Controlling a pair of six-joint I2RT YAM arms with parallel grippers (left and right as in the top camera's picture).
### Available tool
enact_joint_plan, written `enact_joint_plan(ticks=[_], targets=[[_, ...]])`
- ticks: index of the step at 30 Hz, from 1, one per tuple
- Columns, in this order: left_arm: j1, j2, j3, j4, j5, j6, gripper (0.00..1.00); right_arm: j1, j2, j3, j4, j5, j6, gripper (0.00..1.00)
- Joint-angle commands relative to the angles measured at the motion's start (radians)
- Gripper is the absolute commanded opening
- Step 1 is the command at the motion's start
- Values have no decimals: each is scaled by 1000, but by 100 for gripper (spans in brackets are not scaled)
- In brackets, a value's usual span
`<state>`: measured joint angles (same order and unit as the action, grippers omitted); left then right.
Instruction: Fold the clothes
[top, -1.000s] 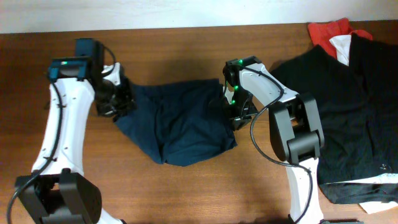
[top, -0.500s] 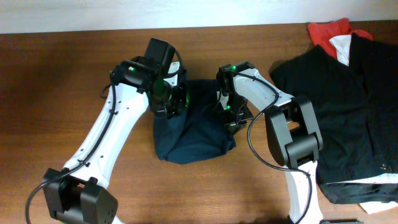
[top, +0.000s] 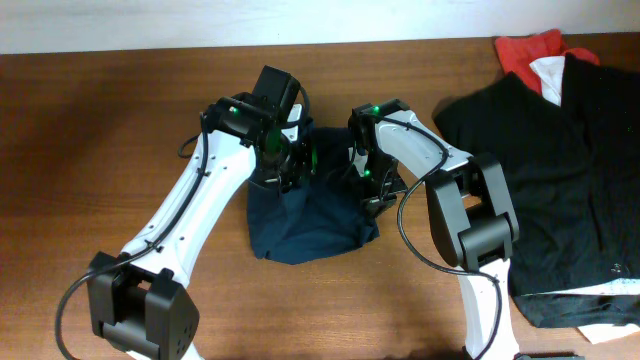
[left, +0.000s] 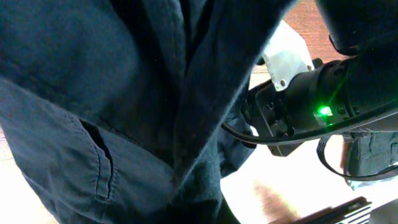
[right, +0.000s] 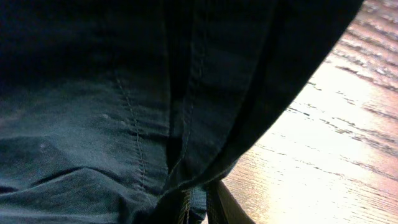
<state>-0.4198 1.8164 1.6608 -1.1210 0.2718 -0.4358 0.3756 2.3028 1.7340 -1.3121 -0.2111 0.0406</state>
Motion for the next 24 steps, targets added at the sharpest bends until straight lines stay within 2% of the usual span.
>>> enact_joint_plan(ticks=[1, 17, 24], targets=[[-6, 2, 16, 2, 1, -13, 0, 10, 30, -29, 7, -6, -7, 15], [-6, 2, 16, 3, 1, -13, 1, 10, 30, -29, 7, -6, -7, 15], [-6, 2, 16, 3, 1, -13, 0, 2, 26, -28, 0, -5, -6, 9]])
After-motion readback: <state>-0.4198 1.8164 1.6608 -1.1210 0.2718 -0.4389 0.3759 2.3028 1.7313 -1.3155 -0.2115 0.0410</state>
